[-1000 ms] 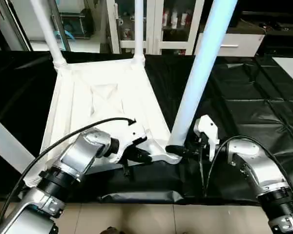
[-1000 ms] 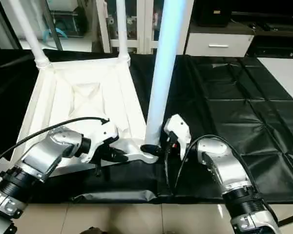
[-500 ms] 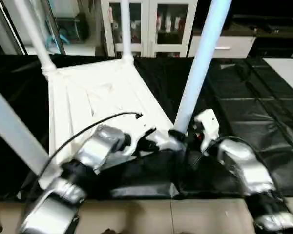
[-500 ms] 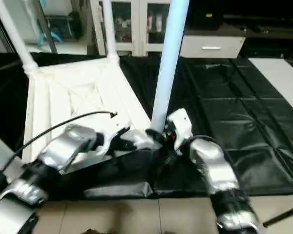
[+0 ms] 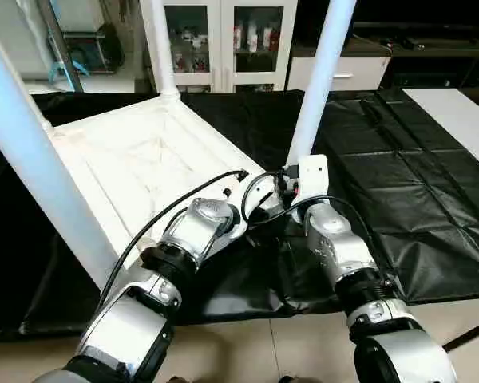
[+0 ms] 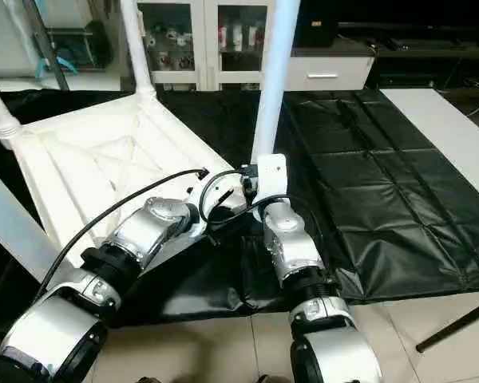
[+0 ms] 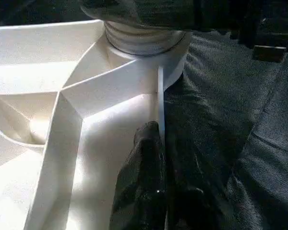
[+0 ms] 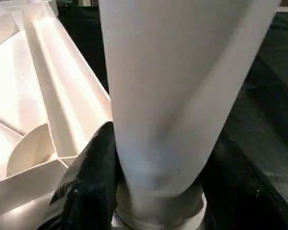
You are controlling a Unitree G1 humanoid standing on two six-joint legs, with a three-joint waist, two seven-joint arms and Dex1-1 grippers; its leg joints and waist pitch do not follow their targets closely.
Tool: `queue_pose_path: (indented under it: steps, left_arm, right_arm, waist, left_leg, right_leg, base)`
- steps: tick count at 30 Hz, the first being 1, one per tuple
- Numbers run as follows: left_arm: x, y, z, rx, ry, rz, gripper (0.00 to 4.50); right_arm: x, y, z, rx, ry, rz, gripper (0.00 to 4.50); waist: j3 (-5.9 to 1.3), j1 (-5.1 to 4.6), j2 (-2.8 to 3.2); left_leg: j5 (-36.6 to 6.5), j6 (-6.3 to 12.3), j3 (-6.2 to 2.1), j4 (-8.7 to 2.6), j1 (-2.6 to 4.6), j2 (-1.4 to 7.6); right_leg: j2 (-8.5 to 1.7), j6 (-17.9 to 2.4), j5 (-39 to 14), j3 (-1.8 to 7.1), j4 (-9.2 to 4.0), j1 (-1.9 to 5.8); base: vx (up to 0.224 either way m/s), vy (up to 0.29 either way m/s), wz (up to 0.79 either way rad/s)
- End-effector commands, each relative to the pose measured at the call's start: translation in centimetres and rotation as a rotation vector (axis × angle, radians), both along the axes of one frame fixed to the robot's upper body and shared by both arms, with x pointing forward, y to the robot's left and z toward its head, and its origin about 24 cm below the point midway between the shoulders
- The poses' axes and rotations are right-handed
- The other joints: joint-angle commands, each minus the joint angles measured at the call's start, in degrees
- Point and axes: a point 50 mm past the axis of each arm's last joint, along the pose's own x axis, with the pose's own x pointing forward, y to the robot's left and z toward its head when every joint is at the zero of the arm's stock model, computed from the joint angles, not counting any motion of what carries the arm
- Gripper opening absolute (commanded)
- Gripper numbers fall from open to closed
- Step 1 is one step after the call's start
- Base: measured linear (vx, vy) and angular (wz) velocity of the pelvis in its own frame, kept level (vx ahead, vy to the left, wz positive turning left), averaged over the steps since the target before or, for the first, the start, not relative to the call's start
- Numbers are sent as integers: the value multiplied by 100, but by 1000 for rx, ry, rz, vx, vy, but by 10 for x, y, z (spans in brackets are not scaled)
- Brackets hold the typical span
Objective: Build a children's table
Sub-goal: Rotate leg to tighten
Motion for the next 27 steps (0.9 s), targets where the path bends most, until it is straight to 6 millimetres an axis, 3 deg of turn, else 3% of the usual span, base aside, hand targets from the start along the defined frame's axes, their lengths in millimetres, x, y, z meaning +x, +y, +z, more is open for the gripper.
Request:
queue_pose_path:
  steps: [1, 2, 3, 6, 7, 8, 9, 11, 12, 13, 15, 17, 20, 22, 24, 27]
  left_arm:
    - [5, 5, 4, 30, -37, 7, 0]
    - [6, 7, 3, 32, -37, 5, 0]
    - [5, 10, 3, 32, -35, -5, 0]
    - [4, 15, 4, 35, -31, -34, 0]
    - [3, 18, 4, 36, -27, -48, 0]
    - [2, 20, 4, 34, -22, -64, 0]
    - [0, 21, 5, 31, -14, -94, 0]
    - [-4, 24, 5, 30, -3, -141, 0]
    - [-11, 26, 5, 27, 20, -208, 0]
    - [-13, 27, 5, 27, 27, -229, 0]
    - [-20, 28, 6, 17, 58, -298, 0]
    - [-29, 28, 7, 14, 77, -380, 0]
    - [-40, 29, 8, 5, 129, -475, 0]
    - [-45, 29, 9, -2, 146, -507, 0]
    - [-47, 30, 10, -5, 153, -518, 0]
    - [-50, 30, 13, -11, 152, -532, 0]
  right_arm:
    - [-5, 13, -2, 51, -4, 92, 233]
    - [-4, 14, 0, 56, -24, 106, 233]
    - [-5, 12, 4, 65, -48, 130, 268]
    - [-6, 4, 11, 69, -89, 175, 276]
    - [-6, -2, 14, 59, -101, 190, 301]
    - [-7, -7, 17, 57, -112, 208, 310]
    - [-9, -14, 20, 54, -116, 252, 313]
    - [-13, -24, 25, 23, -121, 323, 317]
    - [-27, -37, 24, -7, -70, 508, 342]
    - [-32, -40, 23, -23, -51, 568, 351]
    - [-50, -52, 18, -110, 5, 754, 357]
    - [-61, -65, 14, -143, 55, 832, 384]
    - [-67, -81, 11, -168, 89, 866, 402]
    - [-68, -86, 10, -161, 103, 871, 402]
    - [-69, -88, 11, -153, 111, 878, 402]
    - [-67, -90, 17, -125, 96, 890, 402]
  waist:
    - [-305, 1, -1]
    - [-310, 6, -4]
    - [-314, 18, -7]
    - [-326, 54, -18]
    - [-322, 57, -24]
    - [-315, 67, 25]
    - [-328, 73, -5]
    - [-328, 111, 13]
    - [-333, 128, 25]
    - [-337, 189, 19]
    - [-339, 226, 13]
    - [-364, 305, 10]
    - [-388, 309, -30]
    - [-379, 319, -42]
    - [-362, 347, -41]
    - [-325, 393, -63]
  left_leg:
    - [-2967, -138, -177, -579, 177, 242]
    - [-2917, -127, -173, -577, 173, 244]
    - [-2801, -102, -166, -575, 165, 248]
    - [-2542, 2, -143, -572, 139, 256]
    - [-2375, 26, -147, -585, 97, 265]
    - [-2354, 29, -142, -581, 114, 264]
    - [-2345, 46, -131, -569, 137, 275]
    - [-2241, 87, -121, -568, 138, 294]
    - [-2125, 120, -107, -558, 137, 291]
    - [-1984, 199, -100, -549, 146, 322]
    - [-1849, 267, -62, -522, 167, 320]
    - [-1513, 326, -57, -501, 159, 343]
    - [-975, 514, -39, -453, 116, 329]
    - [-870, 596, -28, -438, 106, 323]
    - [-978, 583, -13, -444, 145, 339]
    - [-1354, 397, 5, -482, 178, 354]
  right_leg:
    - [-265, -883, -2372, 104, -435, 122]
    - [-272, -900, -2333, 111, -424, 128]
    - [-280, -931, -2257, 120, -416, 134]
    - [-274, -996, -2029, 140, -375, 163]
    - [-275, -1024, -1913, 142, -350, 201]
    - [-270, -1045, -1943, 145, -342, 183]
    - [-262, -1072, -1907, 148, -350, 183]
    - [-261, -1109, -1757, 162, -336, 190]
    - [-250, -1170, -1623, 172, -311, 194]
    - [-249, -1198, -1386, 179, -286, 226]
    - [-251, -1307, -1228, 196, -272, 189]
    - [-267, -1382, -917, 205, -213, 219]
    - [-254, -1606, -339, 199, -114, 245]
    - [-262, -1643, -366, 197, -106, 247]
    - [-267, -1631, -641, 203, -130, 224]
    - [-262, -1447, -1314, 213, -194, 179]
  base:
    - [0, 0, 0]
    - [0, 0, 0]
    - [0, 0, 0]
    - [0, 0, 0]
    - [0, 0, 0]
    - [0, 0, 0]
    - [0, 0, 0]
    - [0, 0, 0]
    - [0, 0, 0]
    - [0, 0, 0]
    - [63, -12, 9]
    - [68, -8, 6]
    - [20, -1, 1]
    - [0, 0, 0]
    - [0, 0, 0]
    - [0, 0, 0]
